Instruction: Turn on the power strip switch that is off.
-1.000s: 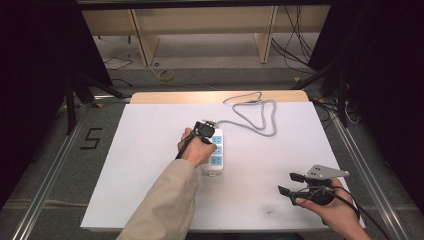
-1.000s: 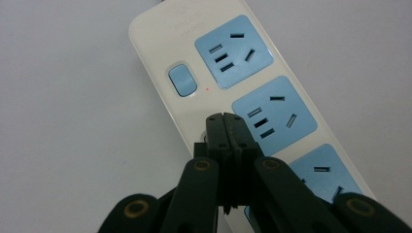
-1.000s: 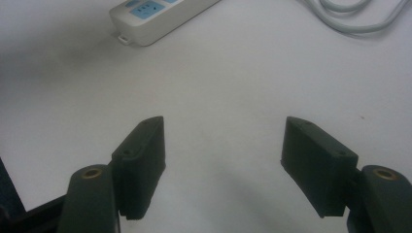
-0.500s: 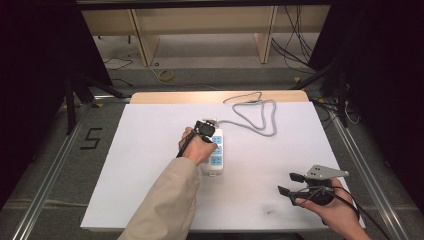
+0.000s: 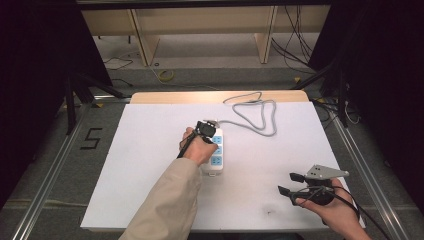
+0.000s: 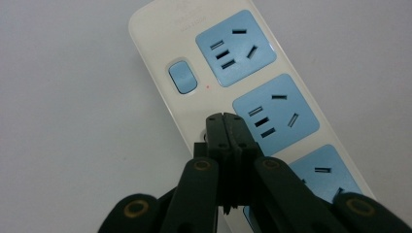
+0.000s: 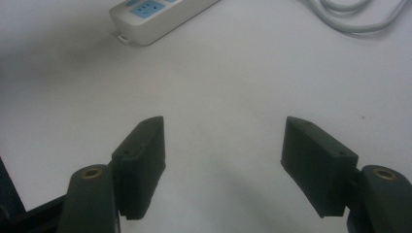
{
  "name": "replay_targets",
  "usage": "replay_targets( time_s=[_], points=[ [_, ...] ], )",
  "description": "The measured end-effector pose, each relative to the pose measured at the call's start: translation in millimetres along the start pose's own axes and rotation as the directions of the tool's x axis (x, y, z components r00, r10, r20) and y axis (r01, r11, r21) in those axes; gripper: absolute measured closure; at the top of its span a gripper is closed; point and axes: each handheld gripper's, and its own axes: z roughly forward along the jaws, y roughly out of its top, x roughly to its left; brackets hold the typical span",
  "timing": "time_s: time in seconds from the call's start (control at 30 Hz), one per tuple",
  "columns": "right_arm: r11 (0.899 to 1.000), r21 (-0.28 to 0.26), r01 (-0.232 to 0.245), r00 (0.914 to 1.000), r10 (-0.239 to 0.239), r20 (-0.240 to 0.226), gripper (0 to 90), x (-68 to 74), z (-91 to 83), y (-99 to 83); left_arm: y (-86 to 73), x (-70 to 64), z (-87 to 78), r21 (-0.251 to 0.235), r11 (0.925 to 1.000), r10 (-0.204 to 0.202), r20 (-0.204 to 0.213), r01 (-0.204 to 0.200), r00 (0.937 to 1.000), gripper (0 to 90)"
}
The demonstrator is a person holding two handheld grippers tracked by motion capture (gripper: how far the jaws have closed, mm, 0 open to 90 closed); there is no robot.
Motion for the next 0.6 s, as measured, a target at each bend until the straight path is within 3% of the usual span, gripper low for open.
replay_targets(
  time_s=[0.6],
  points=[
    [1.000,-0.003,-0.004,1.0000,0.004,0.003,33.0,-0.9,-0.5,0.0,-2.1,-3.1,-0.2,-0.018,0.9997,0.016,-0.019,-0.016,0.9997,90.0]
  ],
)
